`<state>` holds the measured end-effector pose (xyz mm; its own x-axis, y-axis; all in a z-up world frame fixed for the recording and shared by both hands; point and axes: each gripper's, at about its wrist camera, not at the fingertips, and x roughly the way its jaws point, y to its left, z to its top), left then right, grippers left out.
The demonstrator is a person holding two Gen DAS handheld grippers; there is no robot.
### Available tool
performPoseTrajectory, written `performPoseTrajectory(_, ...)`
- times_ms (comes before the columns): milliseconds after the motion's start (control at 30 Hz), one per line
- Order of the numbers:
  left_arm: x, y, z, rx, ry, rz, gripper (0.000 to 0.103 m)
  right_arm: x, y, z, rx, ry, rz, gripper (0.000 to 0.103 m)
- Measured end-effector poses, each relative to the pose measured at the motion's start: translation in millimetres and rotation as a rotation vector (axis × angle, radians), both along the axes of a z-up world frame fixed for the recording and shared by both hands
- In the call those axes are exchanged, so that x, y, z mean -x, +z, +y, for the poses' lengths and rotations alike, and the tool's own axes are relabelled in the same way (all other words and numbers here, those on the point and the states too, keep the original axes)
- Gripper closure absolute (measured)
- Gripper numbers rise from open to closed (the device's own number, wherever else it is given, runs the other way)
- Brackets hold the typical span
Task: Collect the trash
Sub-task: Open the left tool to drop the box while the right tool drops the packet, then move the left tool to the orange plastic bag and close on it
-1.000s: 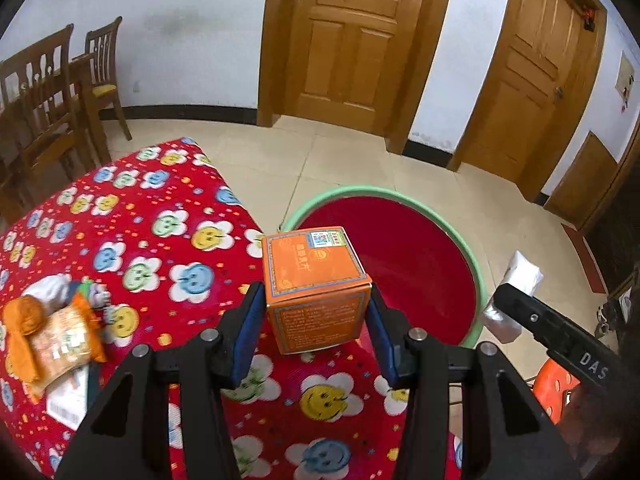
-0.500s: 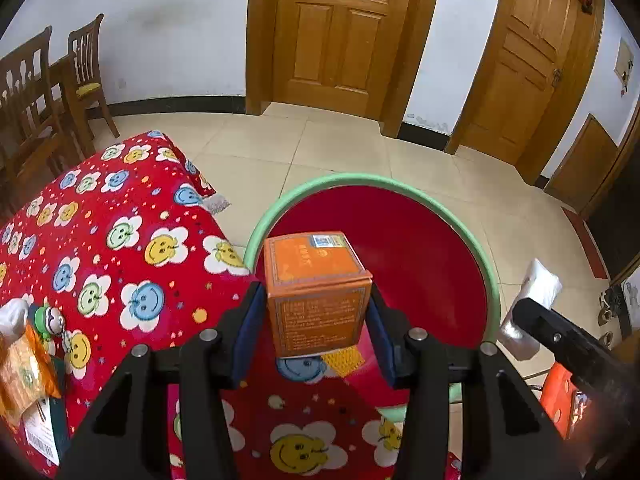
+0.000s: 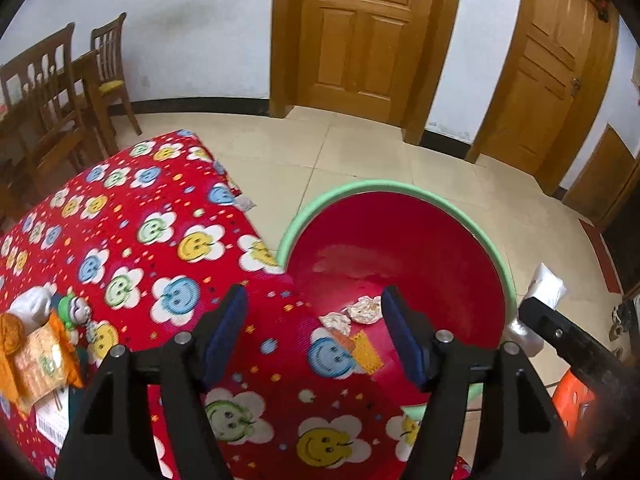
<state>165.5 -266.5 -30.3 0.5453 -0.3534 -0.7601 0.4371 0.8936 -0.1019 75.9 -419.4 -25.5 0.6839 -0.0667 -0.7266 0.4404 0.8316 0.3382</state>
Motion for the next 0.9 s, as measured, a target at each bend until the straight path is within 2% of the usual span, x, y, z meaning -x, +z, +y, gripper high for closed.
performPoseTrajectory(233,6,6,17,0.008,0.042,-0.002,0.033,-14,-6,1,-0.013,0.025,0.026,0.056)
performPoseTrajectory(367,11,11,28,0.021,0.056,-0.007,0.033,-15,-6,4,-0.019,0.032,0.021,0.045)
performPoseTrajectory(567,20,22,41,0.034,0.074,-0.023,0.033,-10,-2,8,-0.035,0.034,0.012,0.038)
performPoseTrajectory(900,32,40,74,0.04,0.118,-0.058,0.033,-3,13,26,-0.041,0.06,-0.013,0.036)
